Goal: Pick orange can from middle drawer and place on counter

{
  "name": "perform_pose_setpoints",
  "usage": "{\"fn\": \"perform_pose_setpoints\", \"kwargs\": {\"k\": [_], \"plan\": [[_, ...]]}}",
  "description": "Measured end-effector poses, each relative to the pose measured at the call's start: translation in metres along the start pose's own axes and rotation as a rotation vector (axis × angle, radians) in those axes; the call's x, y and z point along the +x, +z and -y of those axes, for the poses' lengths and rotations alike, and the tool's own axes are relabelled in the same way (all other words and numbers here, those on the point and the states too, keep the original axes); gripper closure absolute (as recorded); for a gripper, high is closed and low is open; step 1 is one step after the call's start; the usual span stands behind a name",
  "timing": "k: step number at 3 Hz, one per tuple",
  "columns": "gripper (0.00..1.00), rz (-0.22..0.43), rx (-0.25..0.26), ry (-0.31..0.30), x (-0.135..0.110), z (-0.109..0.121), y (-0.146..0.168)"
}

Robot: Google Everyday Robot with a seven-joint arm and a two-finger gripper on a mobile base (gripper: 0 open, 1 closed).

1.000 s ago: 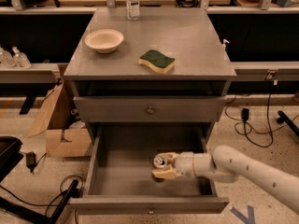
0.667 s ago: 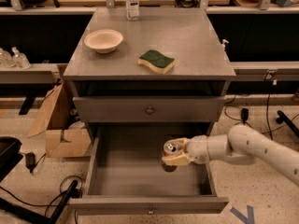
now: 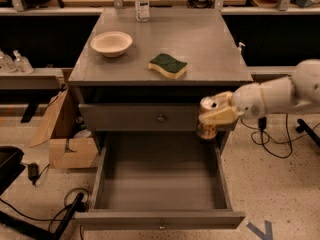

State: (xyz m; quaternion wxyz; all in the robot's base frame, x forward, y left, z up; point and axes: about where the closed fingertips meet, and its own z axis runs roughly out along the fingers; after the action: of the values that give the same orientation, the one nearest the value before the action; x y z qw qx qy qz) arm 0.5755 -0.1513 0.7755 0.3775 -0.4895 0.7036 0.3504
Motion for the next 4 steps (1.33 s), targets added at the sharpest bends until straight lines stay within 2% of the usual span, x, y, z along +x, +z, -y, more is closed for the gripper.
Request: {"fn": "perform_pose_setpoints", "kwargs": {"k": [1,2,3,4], "plan": [[1.0,0.033,-0.042,0.015,-0.092,-0.004,-0.065],[1.0,0.094,-0.002,0.055,-0.155,0.014,-0.097],[1.0,0.145,0.091,0.104,-0.204,0.035,-0.109],[1.0,0.187,0.304,0.135,-0.244,0.069,-0.113]]}}
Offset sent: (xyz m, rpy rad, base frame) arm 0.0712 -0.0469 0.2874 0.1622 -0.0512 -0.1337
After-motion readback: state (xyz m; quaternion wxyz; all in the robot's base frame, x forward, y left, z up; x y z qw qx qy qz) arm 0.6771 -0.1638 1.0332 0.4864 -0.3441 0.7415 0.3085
